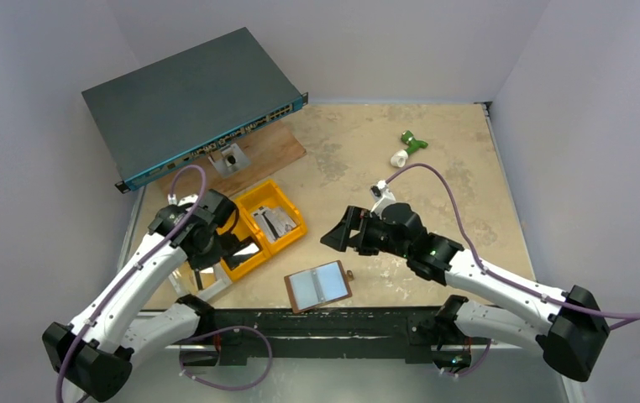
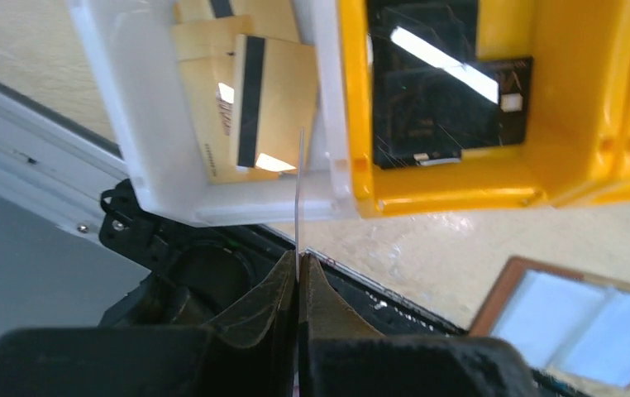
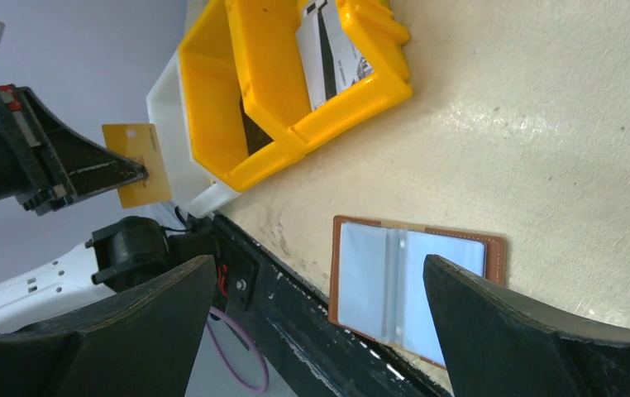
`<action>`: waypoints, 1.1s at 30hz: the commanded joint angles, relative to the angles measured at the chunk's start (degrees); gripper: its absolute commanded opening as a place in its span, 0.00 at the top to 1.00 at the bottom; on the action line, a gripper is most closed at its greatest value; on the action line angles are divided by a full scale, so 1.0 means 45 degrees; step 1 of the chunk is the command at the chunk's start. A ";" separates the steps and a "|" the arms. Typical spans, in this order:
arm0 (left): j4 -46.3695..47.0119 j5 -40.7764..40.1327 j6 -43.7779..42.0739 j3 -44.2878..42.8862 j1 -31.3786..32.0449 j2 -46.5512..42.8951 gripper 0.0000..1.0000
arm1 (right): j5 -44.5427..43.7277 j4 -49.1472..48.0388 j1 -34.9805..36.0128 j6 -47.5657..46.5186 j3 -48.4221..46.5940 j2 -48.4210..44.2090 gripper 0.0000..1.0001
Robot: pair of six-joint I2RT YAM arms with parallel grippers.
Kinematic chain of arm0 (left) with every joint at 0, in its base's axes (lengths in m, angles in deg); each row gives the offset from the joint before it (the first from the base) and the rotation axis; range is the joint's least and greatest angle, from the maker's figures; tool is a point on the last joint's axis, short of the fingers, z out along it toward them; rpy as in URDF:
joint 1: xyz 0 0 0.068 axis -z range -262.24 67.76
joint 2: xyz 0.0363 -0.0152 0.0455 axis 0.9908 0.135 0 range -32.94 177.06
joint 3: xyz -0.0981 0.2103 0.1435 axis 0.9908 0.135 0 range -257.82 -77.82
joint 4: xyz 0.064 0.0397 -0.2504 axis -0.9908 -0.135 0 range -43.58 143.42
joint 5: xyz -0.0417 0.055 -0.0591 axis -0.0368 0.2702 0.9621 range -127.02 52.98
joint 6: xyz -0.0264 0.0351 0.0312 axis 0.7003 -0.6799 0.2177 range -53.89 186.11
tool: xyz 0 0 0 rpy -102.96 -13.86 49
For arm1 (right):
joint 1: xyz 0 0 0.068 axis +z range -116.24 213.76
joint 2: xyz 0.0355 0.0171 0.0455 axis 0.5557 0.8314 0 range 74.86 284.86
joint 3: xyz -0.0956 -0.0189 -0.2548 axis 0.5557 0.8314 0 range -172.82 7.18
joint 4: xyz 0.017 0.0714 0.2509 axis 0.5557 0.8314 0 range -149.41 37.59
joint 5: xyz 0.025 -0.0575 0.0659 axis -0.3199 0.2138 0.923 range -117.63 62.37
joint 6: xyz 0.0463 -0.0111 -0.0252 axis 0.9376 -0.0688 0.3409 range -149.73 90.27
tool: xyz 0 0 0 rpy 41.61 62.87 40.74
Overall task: Take the credit cards out of the card holder
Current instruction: Place the credit card in the storage box.
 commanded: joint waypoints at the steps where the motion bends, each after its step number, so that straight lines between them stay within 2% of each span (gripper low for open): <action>1: -0.0299 -0.1248 -0.0467 -0.0481 -0.1307 0.0652 1.00 | -0.0453 -0.0212 -0.0010 -0.0530 0.0061 -0.0477 0.01; 7: 0.0285 -0.1535 -0.0390 -0.0166 -0.2357 0.1879 1.00 | -0.0270 -0.0142 -0.0008 -0.0860 0.0040 -0.0358 0.01; 15: 0.0937 -0.2619 0.0385 0.0743 -0.2830 0.2939 0.99 | -0.0144 -0.0285 -0.0009 -0.0949 0.0124 -0.0239 0.01; 21: 0.1852 -0.2556 0.0605 0.1318 -0.2984 0.3884 0.99 | -0.0087 -0.0273 -0.0009 -0.0949 0.0172 -0.0254 0.01; 22: 0.1915 -0.2572 0.0614 0.1337 -0.2986 0.4012 0.97 | -0.0076 -0.0292 -0.0007 -0.0950 0.0181 -0.0252 0.01; 23: 0.1969 -0.2588 0.0627 0.1317 -0.2986 0.4165 0.90 | -0.0060 -0.0275 -0.0009 -0.0940 0.0197 -0.0254 0.01; 28: 0.1582 -0.2598 0.0829 0.0993 -0.3005 0.4484 0.37 | -0.0072 -0.0235 -0.0009 -0.0906 0.0277 -0.0349 0.01; 30: 0.1521 -0.2512 0.0730 0.0895 -0.3006 0.4271 0.26 | -0.0103 -0.0214 -0.0008 -0.0911 0.0303 -0.0355 0.01; 33: 0.1476 -0.2192 0.0290 0.0607 -0.2996 0.3788 0.19 | -0.0033 -0.0195 -0.0009 -0.0926 0.0285 -0.0259 0.01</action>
